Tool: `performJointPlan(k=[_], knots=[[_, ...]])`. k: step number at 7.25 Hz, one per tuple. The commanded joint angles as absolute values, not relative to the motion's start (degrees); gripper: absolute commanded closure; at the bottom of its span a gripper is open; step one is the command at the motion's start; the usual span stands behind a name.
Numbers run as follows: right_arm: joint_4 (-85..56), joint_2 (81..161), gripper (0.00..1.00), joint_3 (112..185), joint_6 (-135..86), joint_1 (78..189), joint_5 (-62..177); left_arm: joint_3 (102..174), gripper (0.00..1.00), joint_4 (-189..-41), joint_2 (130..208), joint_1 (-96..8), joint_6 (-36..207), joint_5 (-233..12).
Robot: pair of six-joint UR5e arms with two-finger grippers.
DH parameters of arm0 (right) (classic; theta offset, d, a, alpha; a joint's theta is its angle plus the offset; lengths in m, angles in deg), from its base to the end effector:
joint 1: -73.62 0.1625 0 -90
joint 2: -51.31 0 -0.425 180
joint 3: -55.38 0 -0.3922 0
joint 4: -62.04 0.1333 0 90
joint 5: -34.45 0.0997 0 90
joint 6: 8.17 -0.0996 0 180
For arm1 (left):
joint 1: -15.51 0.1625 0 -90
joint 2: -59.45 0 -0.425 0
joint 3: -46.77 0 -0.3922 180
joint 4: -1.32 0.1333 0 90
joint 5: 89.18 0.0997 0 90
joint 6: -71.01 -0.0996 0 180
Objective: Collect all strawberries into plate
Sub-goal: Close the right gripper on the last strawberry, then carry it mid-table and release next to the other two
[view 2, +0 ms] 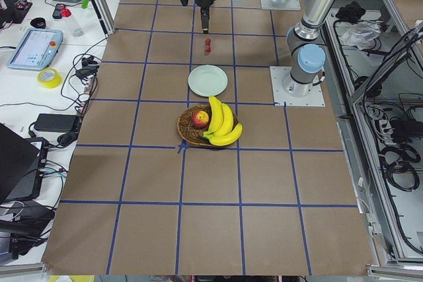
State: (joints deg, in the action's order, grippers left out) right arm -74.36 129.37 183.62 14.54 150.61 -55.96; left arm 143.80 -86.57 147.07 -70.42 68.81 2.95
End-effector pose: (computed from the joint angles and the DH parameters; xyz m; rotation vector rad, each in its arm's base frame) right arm 0.0319 -0.4508 0.1711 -0.2647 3.1153 0.1016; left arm -0.0960 -0.4765 0.4515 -0.0494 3.1057 0.0719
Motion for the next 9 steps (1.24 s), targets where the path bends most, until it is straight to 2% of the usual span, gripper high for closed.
performJointPlan(k=[1, 2, 3, 5, 7, 8, 9], knots=[[-73.75, 129.45, 0.69, 183.61, 15.03, 150.44, -56.86, 143.80, 0.00, -86.57, 147.08, -70.36, 68.72, 2.93], [-73.57, 129.54, 0.93, 183.52, 16.25, 150.17, -56.86, 143.80, 0.00, -86.48, 147.08, -70.36, 68.81, 2.93], [-73.92, 129.88, 1.00, 183.09, 16.52, 150.26, -56.95, 143.80, 0.00, -86.57, 147.08, -70.36, 68.72, 2.93], [-67.80, 131.89, 1.00, 176.78, 9.64, 154.70, -55.81, 143.80, 0.00, -86.48, 147.08, -70.36, 68.81, 2.93], [-63.47, 132.44, 0.98, 169.32, -10.25, 169.87, -55.73, 143.80, 0.00, -86.48, 147.08, -70.36, 68.63, 2.93], [-64.07, 129.74, 0.94, 166.41, -19.24, 177.25, -55.72, 143.80, 0.00, -86.57, 147.08, -70.36, 68.63, 3.02], [-65.21, 126.75, 0.94, 165.34, -28.91, 185.68, -55.90, 143.80, 0.00, -86.48, 147.08, -70.45, 68.55, 3.02]])
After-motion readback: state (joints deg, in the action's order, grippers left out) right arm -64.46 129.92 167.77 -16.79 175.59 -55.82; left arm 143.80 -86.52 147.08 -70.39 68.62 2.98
